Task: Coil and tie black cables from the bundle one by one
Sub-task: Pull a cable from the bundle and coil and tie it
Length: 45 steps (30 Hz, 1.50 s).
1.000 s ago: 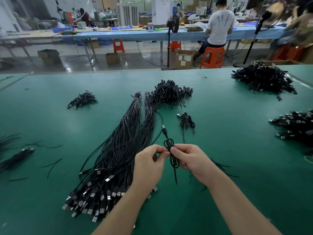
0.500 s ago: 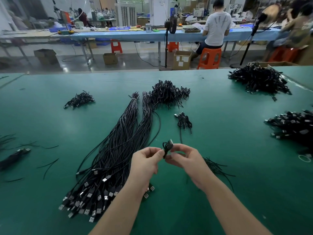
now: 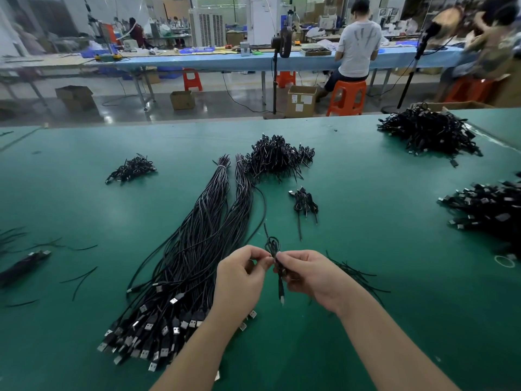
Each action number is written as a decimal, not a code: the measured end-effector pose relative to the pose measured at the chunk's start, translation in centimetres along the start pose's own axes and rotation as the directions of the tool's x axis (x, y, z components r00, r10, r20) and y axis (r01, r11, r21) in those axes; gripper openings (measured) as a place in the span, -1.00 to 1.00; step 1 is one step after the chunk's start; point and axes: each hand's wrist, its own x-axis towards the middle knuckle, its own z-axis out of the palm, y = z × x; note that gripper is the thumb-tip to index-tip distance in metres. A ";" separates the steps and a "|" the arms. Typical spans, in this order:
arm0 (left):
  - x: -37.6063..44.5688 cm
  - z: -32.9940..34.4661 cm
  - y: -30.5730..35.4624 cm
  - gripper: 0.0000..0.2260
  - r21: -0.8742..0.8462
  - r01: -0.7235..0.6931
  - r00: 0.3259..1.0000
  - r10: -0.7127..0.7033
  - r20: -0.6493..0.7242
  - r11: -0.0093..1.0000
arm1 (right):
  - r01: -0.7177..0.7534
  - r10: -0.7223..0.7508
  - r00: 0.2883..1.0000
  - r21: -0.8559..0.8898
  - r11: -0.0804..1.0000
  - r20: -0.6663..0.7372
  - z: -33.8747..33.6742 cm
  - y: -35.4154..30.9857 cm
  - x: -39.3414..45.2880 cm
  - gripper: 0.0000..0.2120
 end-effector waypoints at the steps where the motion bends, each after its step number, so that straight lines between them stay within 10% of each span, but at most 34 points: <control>1: 0.0 -0.1 0.1 -0.85 0.000 0.011 1.000 -0.011 0.013 1.000 | 0.022 -0.022 1.000 -0.043 0.999 -0.006 -0.1 0.0 0.0 -0.83; 6: 0.0 -0.2 0.6 -0.84 -0.179 0.257 0.966 -0.251 0.057 0.950 | 0.190 -0.226 0.971 -0.316 0.930 -0.081 0.2 -0.3 0.0 -0.82; 14: 0.5 -0.3 1.1 -0.95 -0.551 0.728 0.676 -0.556 0.483 0.407 | 0.366 -0.444 0.896 -0.579 0.728 0.007 0.1 -0.1 -0.1 -0.79; 18: 0.4 -0.3 1.1 -0.90 -0.410 0.510 0.859 -0.468 0.206 0.756 | 0.271 -0.331 0.937 -0.366 0.890 -0.111 0.0 0.0 0.3 -0.77; 21: 0.4 -0.4 1.2 -0.90 -0.062 0.138 0.988 -0.142 -0.069 0.989 | 0.013 -0.045 0.971 -0.137 0.991 -0.235 0.2 -0.5 0.4 -0.74; 26: -0.2 -0.7 1.0 -0.98 0.300 -0.299 0.937 0.338 -0.089 0.906 | -0.137 0.137 0.990 0.006 0.991 -0.047 0.3 -1.0 0.2 -0.56; 34: -0.5 -0.3 1.3 -0.91 0.138 -0.156 0.978 0.172 -0.114 0.978 | 0.092 -0.090 0.995 -0.055 0.994 0.032 -0.3 -0.8 0.0 -0.83; 38: -0.6 0.1 1.6 -0.87 -0.106 0.124 0.988 -0.132 -0.078 0.987 | 0.225 -0.231 0.972 -0.130 0.966 -0.035 0.2 -0.6 -0.2 -0.78; 45: 0.6 -0.1 2.6 -0.96 -0.657 0.663 0.700 -0.607 0.376 0.358 | 0.394 -0.433 0.894 -0.258 0.882 -0.115 0.8 -0.4 -0.2 -0.79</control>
